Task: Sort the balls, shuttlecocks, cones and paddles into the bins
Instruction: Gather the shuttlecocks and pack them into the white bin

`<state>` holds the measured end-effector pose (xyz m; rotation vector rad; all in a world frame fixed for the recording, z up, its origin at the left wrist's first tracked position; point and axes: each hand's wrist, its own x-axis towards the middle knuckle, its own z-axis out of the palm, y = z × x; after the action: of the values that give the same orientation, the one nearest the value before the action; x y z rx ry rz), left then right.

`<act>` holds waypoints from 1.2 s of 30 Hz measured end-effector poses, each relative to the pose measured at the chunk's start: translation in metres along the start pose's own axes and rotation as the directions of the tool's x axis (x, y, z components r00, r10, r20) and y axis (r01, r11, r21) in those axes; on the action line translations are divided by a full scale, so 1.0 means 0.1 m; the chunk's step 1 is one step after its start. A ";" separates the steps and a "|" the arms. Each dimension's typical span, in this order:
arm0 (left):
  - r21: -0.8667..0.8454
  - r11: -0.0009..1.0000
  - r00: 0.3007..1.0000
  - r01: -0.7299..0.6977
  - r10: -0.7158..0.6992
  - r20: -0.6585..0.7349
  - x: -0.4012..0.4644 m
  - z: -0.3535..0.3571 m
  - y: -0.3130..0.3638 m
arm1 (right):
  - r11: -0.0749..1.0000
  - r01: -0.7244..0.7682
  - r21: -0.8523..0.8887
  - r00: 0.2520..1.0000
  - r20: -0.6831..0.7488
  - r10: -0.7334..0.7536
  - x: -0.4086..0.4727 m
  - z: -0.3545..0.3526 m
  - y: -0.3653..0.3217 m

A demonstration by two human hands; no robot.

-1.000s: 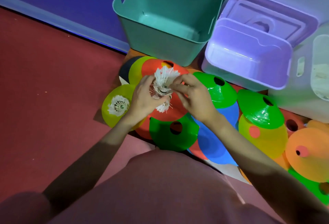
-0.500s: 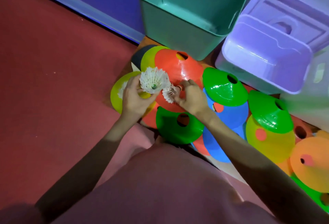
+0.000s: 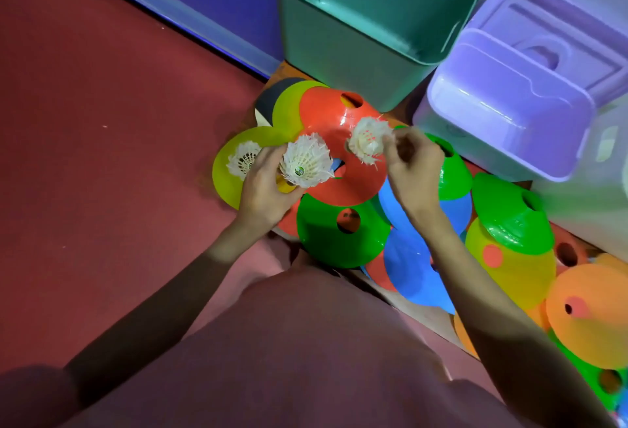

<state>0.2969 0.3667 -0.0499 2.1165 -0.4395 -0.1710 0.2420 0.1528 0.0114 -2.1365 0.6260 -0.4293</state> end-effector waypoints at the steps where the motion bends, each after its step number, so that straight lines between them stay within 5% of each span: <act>1: 0.007 1.000 1.000 -0.001 0.001 0.004 0.00 0.02 0.01 | 0.991 -0.004 0.132 1.000 -0.016 0.007 -0.02 -0.06 -0.10; 4: 0.014 1.000 1.000 -0.004 0.004 0.010 0.01 0.07 0.04 | 0.946 -0.056 0.319 0.992 0.128 0.015 -0.07 -0.06 -0.24; 7: 0.020 0.999 0.999 -0.032 0.032 0.012 0.00 0.12 0.13 | 0.974 -0.071 0.213 0.961 0.278 0.009 -0.15 0.09 -0.20; 16: -0.075 0.996 0.998 0.055 -0.058 -0.035 -0.12 0.10 0.07 | 0.981 -0.053 0.184 0.963 0.269 0.001 -0.06 0.30 -0.05; 25: -0.027 0.997 0.993 0.068 -0.070 -0.092 -0.34 -0.06 0.01 | 0.979 0.009 -0.203 0.861 0.499 0.095 0.13 0.70 0.26; 32: -0.042 0.995 0.992 0.089 -0.093 -0.091 -0.42 -0.14 0.00 | 0.957 0.034 -0.289 0.876 0.470 0.111 0.21 0.86 0.20; 36: -0.063 0.992 0.989 0.114 -0.119 -0.090 -0.42 -0.14 0.00 | 0.974 0.000 -0.227 0.967 0.247 0.058 0.22 0.60 0.12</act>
<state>0.2617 0.3931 -0.0443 2.0847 -0.2523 -0.1488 0.2863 0.1720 -0.0317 -2.3444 0.5809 -0.0672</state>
